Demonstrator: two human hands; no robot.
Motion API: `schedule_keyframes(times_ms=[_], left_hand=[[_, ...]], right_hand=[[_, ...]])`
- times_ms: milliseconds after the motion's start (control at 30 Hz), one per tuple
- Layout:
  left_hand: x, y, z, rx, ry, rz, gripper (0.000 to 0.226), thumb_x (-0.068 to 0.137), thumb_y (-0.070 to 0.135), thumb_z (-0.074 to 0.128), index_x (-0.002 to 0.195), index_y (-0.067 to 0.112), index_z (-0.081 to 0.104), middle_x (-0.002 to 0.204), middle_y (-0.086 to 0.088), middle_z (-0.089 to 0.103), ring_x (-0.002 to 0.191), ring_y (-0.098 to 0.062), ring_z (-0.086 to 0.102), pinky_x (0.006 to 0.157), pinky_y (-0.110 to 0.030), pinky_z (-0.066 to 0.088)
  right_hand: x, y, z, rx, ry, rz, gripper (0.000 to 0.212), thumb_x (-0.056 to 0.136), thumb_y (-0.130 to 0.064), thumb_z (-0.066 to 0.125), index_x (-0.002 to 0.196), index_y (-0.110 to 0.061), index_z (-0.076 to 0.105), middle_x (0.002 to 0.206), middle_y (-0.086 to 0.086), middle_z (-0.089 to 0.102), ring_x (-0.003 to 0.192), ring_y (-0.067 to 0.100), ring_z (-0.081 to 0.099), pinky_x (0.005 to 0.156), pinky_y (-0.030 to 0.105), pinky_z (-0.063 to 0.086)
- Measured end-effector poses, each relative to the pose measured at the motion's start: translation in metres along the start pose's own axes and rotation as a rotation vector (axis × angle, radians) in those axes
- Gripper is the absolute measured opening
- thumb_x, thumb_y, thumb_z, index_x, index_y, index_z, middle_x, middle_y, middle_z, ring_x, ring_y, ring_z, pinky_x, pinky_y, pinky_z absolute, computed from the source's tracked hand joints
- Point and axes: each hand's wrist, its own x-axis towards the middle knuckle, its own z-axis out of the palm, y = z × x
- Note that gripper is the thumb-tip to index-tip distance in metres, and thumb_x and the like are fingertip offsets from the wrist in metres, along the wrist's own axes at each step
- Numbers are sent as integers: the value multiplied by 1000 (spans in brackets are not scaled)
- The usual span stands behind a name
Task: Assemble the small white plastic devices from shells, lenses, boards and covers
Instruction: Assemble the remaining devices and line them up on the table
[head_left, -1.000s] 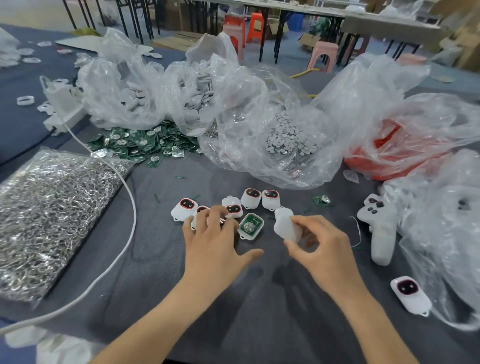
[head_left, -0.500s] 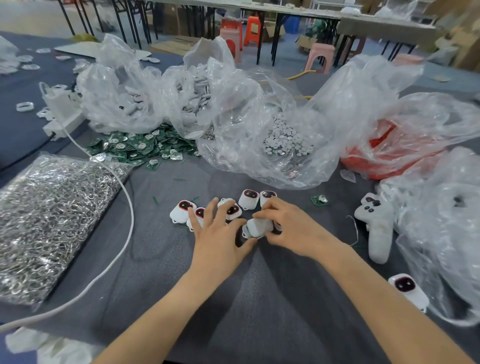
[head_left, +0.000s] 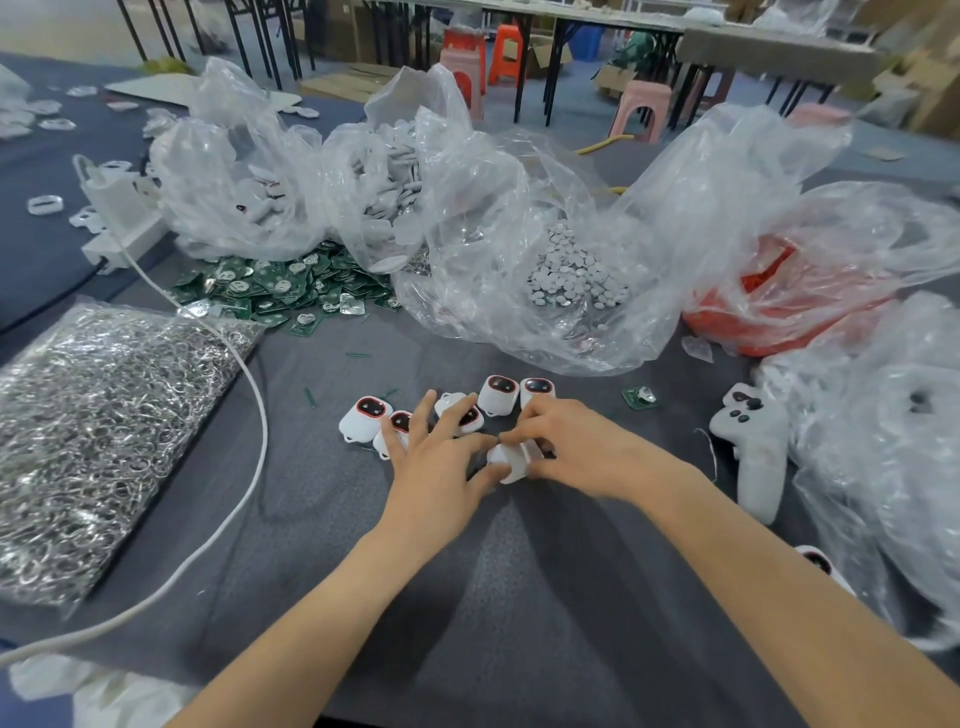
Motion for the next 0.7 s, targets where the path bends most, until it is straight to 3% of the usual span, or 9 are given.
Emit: schedule_keyframes(times_ms=[100,167,200,267,333,400,467,567,700], left_hand=[[6,5,-5,6,-77,-15,19,87,41,63,105,34,67,154,11,25,146,-17,-3,111,-57,-8],[6,7,-6,24,-72,23,20,84,38,67,102,30,67,149,11,31,145,-15,3,113,-51,-8],[5,9,-7,25,-44,56,22,82,37,69,102,27,67,144,9,38,143,-15,12,115,-45,-4],[-1,12,-7,-18,27,126,25,80,32,73,102,21,66,128,6,52,129,-17,34,111,-34,17],[-8,17,-8,-140,41,137,23,81,23,72,102,18,62,109,4,59,109,-16,47,94,-29,35],[-12,21,-10,-355,3,77,18,85,15,69,100,20,60,97,4,64,94,-11,55,82,-21,41],[-15,24,-12,-608,-23,15,17,87,9,66,96,23,62,90,7,70,86,-7,63,77,-15,47],[-18,33,-14,-907,-43,-69,21,91,4,61,92,24,68,86,6,73,84,-6,68,71,-19,55],[-19,39,-16,-918,-28,-41,22,91,3,60,88,23,68,78,12,72,75,-1,67,67,-14,52]], right_hand=[[0,-1,-2,64,-19,60,34,81,-15,71,115,-16,66,109,6,60,93,21,58,83,33,48],[-3,2,-1,206,18,125,28,81,-17,73,109,-21,69,97,5,66,88,20,62,81,35,52],[-6,3,0,287,48,154,27,81,-18,73,107,-22,69,94,4,67,87,17,63,81,33,53],[-12,7,4,384,89,176,21,80,-16,74,100,-21,71,91,1,69,85,13,63,78,24,50],[-20,8,8,438,113,167,16,79,-13,74,89,-25,69,86,-3,69,76,7,60,70,18,45],[-30,5,14,533,186,167,19,79,-10,74,83,-26,66,82,-4,67,69,3,58,67,16,43],[-42,2,21,736,276,163,18,79,-3,73,83,-20,67,80,1,69,69,7,61,67,19,49],[-55,-6,31,932,419,158,19,80,1,71,82,-17,68,78,6,70,71,16,64,68,30,57],[-63,-16,38,978,542,147,19,82,0,71,83,-19,68,77,-1,71,66,10,64,62,15,50]])
